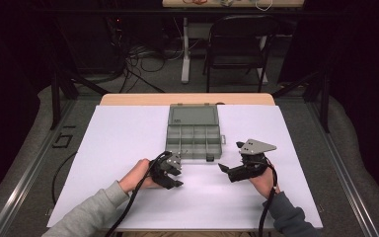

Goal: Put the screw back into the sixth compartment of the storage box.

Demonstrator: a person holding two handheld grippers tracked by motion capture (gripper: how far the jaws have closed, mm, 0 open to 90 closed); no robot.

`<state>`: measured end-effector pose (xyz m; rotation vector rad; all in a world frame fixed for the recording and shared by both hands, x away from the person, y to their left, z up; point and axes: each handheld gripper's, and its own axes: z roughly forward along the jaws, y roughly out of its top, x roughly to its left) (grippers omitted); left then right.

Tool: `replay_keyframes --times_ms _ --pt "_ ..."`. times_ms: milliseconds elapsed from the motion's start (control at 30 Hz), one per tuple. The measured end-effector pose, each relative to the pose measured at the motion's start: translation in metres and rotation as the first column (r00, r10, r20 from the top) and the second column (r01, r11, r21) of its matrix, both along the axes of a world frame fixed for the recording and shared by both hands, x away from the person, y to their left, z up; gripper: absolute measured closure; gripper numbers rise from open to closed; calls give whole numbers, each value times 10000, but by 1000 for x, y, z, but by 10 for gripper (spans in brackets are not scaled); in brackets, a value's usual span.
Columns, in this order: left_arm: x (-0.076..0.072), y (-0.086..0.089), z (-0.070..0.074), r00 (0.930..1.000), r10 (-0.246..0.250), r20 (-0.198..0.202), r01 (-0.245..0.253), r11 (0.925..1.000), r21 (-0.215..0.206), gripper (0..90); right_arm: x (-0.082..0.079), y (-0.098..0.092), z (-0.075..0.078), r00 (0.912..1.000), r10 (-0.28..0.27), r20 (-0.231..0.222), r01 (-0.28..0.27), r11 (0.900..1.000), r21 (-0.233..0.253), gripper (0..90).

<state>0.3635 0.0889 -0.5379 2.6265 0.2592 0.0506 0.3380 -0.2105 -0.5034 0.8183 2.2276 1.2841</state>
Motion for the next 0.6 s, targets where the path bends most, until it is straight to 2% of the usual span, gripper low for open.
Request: replay_keyframes --times_ms 233,500,600 --pt "1 0 -1 9999 -32 -105 31 10000 -30 715 0 1 0 10000 27 -6 -27 10000 -30 4" --pt "-3 -1 -2 9996 -286 -12 286 9996 -66 865 2 2 -2 9999 75 -71 -76 9999 -118 4" --pt "-3 -1 -2 9997 -256 2 256 9996 -82 870 1 2 -2 10000 39 -76 -40 9999 -136 4"
